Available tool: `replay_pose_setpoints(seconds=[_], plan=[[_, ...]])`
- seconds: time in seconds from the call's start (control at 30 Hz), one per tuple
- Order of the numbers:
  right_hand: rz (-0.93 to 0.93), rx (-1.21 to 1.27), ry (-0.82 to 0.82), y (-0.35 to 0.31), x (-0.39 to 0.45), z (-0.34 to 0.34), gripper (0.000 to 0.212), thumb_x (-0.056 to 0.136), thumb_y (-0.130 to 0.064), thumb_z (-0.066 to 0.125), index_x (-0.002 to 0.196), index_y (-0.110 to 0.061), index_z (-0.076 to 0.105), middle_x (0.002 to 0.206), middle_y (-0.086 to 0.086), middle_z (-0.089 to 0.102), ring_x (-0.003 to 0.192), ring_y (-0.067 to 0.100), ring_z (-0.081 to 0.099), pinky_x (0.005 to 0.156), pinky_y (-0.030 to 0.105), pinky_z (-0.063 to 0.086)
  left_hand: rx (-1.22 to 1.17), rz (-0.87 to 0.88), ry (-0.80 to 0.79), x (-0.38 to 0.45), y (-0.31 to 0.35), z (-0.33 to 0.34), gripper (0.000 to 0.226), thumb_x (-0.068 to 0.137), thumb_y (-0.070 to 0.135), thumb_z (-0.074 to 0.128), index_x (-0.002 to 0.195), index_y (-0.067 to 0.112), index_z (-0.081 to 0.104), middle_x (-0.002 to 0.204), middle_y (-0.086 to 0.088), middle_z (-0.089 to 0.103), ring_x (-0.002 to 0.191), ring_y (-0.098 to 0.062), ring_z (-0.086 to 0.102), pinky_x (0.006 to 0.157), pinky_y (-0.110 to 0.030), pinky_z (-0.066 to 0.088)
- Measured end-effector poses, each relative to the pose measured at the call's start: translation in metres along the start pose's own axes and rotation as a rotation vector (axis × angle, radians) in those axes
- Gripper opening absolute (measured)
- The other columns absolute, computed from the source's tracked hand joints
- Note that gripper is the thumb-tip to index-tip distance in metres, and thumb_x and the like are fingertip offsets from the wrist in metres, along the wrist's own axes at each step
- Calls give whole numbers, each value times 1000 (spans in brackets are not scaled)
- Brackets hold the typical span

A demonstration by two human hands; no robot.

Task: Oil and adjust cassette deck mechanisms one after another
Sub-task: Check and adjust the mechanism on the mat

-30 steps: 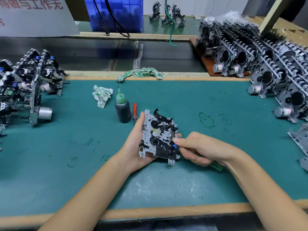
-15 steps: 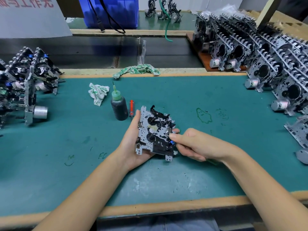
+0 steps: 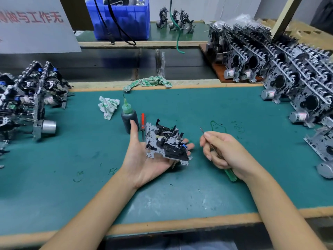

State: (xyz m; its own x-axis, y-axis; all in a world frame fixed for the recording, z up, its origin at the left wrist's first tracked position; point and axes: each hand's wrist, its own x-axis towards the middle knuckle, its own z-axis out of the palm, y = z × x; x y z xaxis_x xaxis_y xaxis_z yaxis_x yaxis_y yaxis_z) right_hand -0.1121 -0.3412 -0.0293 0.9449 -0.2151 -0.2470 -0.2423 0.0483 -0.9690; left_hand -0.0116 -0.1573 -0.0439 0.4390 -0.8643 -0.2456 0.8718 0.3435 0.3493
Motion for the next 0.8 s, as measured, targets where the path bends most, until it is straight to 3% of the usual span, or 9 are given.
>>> replay_pose_setpoints(seconds=[0.13, 0.2, 0.27, 0.33, 0.4, 0.57, 0.63, 0.73, 0.8], plan=[[-93, -198, 117, 3, 1, 3, 32, 100, -22, 44, 74, -14, 62, 46, -1, 49, 30, 7, 30, 36, 14, 22, 8, -34, -40, -3, 1, -2, 117, 68, 88, 36, 136, -8, 40, 136, -37, 42, 124, -50, 45, 100, -56, 38], [-190, -552, 251, 4, 3, 2, 28, 98, -27, 48, 77, -23, 66, 49, -3, 54, 39, 6, 41, 46, 20, 32, 63, -126, -94, -6, 4, -4, 118, 67, 90, 35, 136, -5, 45, 139, -33, 41, 128, -47, 42, 105, -59, 35], [-276, -1081, 299, 0, 0, -1, 16, 93, -38, 52, 98, -34, 66, 73, -9, 64, 72, 8, 57, 64, 27, 40, 132, -225, -143, -8, 6, -5, 114, 67, 90, 38, 135, 0, 48, 142, -29, 40, 131, -46, 38, 108, -61, 28], [-374, -1320, 158, -2, -6, -3, 49, 88, -46, 59, 134, -36, 46, 107, -10, 59, 106, 12, 50, 86, 28, 40, 201, -302, -148, -9, 9, -4, 107, 68, 87, 46, 136, 5, 49, 144, -25, 40, 132, -44, 38, 108, -62, 27], [-466, -1353, 21, -2, -11, -5, 72, 84, -52, 61, 145, -26, 34, 123, -5, 53, 117, 15, 45, 99, 31, 37, 300, -386, -92, -6, 16, 1, 101, 66, 80, 59, 136, 7, 50, 144, -23, 42, 132, -42, 39, 107, -59, 31], [-668, -1472, 71, -4, -21, -10, 56, 68, -58, 71, 101, -13, 67, 91, -1, 66, 92, 21, 62, 83, 24, 33, 811, -464, 184, 9, 39, 18, 92, 53, 84, 57, 107, 10, 66, 121, -18, 59, 113, -33, 53, 108, -45, 37], [-722, -1475, 119, -1, -23, -11, 50, 71, -63, 62, 83, -15, 65, 79, -3, 62, 81, 21, 61, 78, 25, 33, 947, -414, 222, 7, 44, 21, 85, 59, 86, 43, 80, 8, 69, 93, -15, 66, 88, -29, 59, 87, -36, 51], [-692, -1465, 180, 7, -31, -11, 52, 78, -67, 48, 76, -16, 59, 75, -5, 56, 75, 19, 56, 76, 26, 35, 1015, -168, 281, -7, 45, 19, 87, 64, 78, 42, 101, 4, 70, 93, -10, 74, 84, -25, 69, 73, -32, 59], [-682, -1429, 218, 14, -33, -10, 50, 82, -63, 45, 77, -15, 56, 74, -5, 54, 72, 19, 53, 74, 27, 34, 1318, 175, 515, -24, 36, 16, 79, 64, 83, 46, 103, 17, 64, 75, 0, 72, 72, -23, 69, 67, -38, 58]])
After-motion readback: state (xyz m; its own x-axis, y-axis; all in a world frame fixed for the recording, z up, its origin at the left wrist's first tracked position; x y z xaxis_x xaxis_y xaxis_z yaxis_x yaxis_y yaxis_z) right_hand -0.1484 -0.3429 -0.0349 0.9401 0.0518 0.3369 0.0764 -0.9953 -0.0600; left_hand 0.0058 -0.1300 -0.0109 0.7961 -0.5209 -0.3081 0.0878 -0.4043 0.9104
